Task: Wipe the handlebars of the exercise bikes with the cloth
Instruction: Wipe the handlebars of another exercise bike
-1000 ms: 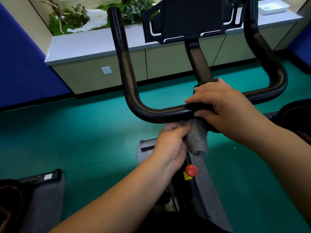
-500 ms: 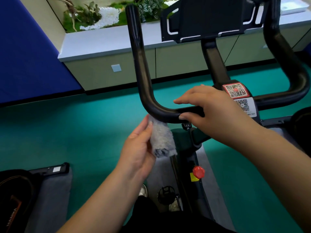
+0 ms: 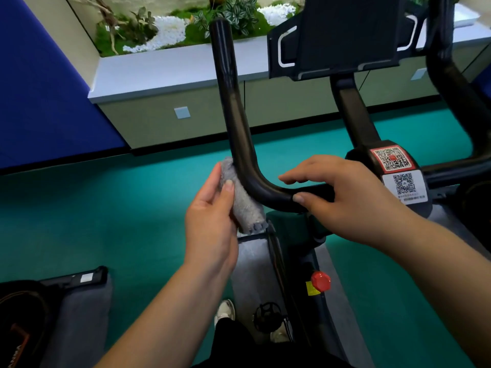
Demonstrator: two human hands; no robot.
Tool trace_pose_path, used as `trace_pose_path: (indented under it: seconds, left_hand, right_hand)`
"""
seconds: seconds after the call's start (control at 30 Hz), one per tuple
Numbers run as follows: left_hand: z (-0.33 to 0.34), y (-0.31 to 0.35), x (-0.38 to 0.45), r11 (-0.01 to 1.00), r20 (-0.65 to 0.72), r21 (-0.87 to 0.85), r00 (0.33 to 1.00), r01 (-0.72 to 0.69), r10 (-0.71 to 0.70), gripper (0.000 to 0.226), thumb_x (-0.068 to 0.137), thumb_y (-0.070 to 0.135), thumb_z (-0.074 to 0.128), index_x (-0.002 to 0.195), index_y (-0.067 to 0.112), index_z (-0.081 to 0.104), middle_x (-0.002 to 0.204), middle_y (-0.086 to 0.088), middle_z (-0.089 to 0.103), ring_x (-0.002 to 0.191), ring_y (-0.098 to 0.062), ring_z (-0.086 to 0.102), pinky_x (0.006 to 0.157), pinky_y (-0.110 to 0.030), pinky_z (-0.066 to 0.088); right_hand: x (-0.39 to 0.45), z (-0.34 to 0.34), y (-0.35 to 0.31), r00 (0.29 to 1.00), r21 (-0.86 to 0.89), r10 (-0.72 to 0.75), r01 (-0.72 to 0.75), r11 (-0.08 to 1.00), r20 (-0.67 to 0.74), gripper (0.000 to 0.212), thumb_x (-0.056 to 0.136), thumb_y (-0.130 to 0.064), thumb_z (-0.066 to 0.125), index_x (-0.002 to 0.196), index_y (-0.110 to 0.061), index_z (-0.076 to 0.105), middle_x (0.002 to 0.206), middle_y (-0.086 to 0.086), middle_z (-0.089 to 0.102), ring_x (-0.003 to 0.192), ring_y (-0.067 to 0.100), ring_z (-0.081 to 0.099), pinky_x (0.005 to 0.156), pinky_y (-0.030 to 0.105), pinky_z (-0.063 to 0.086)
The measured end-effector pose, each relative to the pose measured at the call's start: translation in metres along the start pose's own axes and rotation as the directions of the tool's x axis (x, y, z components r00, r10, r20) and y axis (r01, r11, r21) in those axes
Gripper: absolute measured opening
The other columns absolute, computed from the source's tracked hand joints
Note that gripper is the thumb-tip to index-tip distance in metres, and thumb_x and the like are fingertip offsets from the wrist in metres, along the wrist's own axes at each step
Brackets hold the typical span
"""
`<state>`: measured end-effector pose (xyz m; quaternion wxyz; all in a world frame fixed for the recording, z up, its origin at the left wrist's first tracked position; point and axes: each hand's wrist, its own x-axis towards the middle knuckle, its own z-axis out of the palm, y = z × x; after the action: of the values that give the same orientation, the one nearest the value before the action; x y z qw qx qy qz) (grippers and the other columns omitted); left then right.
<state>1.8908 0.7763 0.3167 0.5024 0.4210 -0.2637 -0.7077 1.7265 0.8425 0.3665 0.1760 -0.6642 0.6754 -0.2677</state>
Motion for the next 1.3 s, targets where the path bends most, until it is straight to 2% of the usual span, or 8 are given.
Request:
trace_pose_path:
  seconds: [0.23,0.37,0.47,0.53,0.8,1.07,1.2,1.3]
  left_hand:
    - [0.028,0.042,0.071,0.919,0.053,0.298,0.965,-0.26,0.256,0.043,0.092,-0.003,0.054,0.133,0.009,0.054,0.125,0.004,0.062,0.106,-0.002,0.062,0.1,-0.025,0.047]
    - [0.036,0.059,0.086,0.574,0.318,0.625,0.844,-0.529,0.432,0.038,0.092,0.005,0.057,0.126,0.021,0.062,0.125,0.011,0.062,0.114,0.004,0.056,0.105,-0.022,0.041]
    - [0.025,0.056,0.081,0.163,0.589,0.662,0.642,-0.732,0.491,0.038,0.09,0.002,0.055,0.123,0.017,0.064,0.129,0.004,0.059,0.118,-0.004,0.054,0.106,-0.013,0.033]
    - [0.016,0.057,0.077,-0.011,0.683,0.64,0.562,-0.768,0.467,0.035,0.089,0.003,0.057,0.12,0.016,0.066,0.128,-0.002,0.061,0.115,-0.017,0.058,0.103,-0.011,0.033]
    - [0.004,0.051,0.035,-0.245,0.806,0.579,0.501,-0.778,0.315,0.036,0.082,-0.003,0.062,0.111,0.016,0.072,0.121,-0.004,0.066,0.101,-0.028,0.059,0.096,-0.011,0.03]
    - [-0.001,0.044,-0.004,-0.168,0.818,0.552,0.491,-0.817,0.299,0.04,0.076,-0.008,0.068,0.106,0.019,0.073,0.116,0.002,0.068,0.097,-0.022,0.061,0.091,-0.02,0.042]
    - [-0.009,0.056,-0.027,0.278,0.588,0.694,0.746,-0.664,0.313,0.047,0.083,-0.001,0.063,0.112,0.036,0.066,0.115,0.025,0.063,0.109,0.006,0.057,0.095,-0.012,0.04]
    - [-0.026,0.058,-0.042,0.44,0.395,0.721,0.839,-0.536,0.375,0.053,0.084,0.002,0.063,0.111,0.047,0.059,0.114,0.019,0.063,0.106,-0.004,0.061,0.093,-0.022,0.046]
  right_hand:
    - [0.001,0.001,-0.001,1.0,0.021,-0.013,0.012,1.0,0.011,0.024,0.083,-0.017,0.067,0.105,-0.025,0.072,0.097,-0.013,0.066,0.098,0.008,0.06,0.089,0.033,0.049]
    - [0.003,-0.001,-0.002,1.0,0.044,0.004,-0.005,0.999,0.018,0.024,0.082,-0.012,0.069,0.101,-0.026,0.073,0.094,-0.013,0.066,0.094,0.007,0.061,0.086,0.036,0.05]
    - [0.003,-0.001,-0.003,1.0,0.065,0.004,-0.005,0.998,0.019,0.022,0.081,-0.015,0.068,0.099,-0.027,0.074,0.092,-0.014,0.065,0.093,0.006,0.061,0.085,0.034,0.051]
    - [0.003,-0.001,-0.002,0.999,0.08,0.012,-0.015,0.997,0.031,0.023,0.082,-0.012,0.069,0.1,-0.027,0.074,0.093,-0.014,0.065,0.093,0.005,0.061,0.086,0.032,0.05]
    - [0.002,-0.005,-0.002,0.999,0.029,0.011,-0.012,1.0,0.033,0.02,0.083,-0.021,0.07,0.102,-0.024,0.073,0.095,-0.015,0.065,0.093,0.002,0.06,0.087,0.026,0.049]
    - [0.0,-0.001,-0.001,0.996,0.004,0.054,-0.054,0.999,-0.076,0.025,0.086,-0.018,0.065,0.109,-0.025,0.07,0.102,-0.015,0.061,0.098,-0.005,0.05,0.087,-0.003,0.03]
    - [0.0,0.004,-0.005,0.969,0.068,-0.018,0.035,0.997,-0.245,0.027,0.085,-0.006,0.065,0.107,-0.021,0.07,0.103,-0.008,0.061,0.099,-0.003,0.051,0.089,0.0,0.032]
    - [0.001,0.011,-0.021,0.94,0.082,-0.142,0.175,0.981,-0.309,0.028,0.085,-0.002,0.063,0.109,-0.017,0.068,0.102,-0.004,0.061,0.099,0.001,0.054,0.09,0.012,0.04]
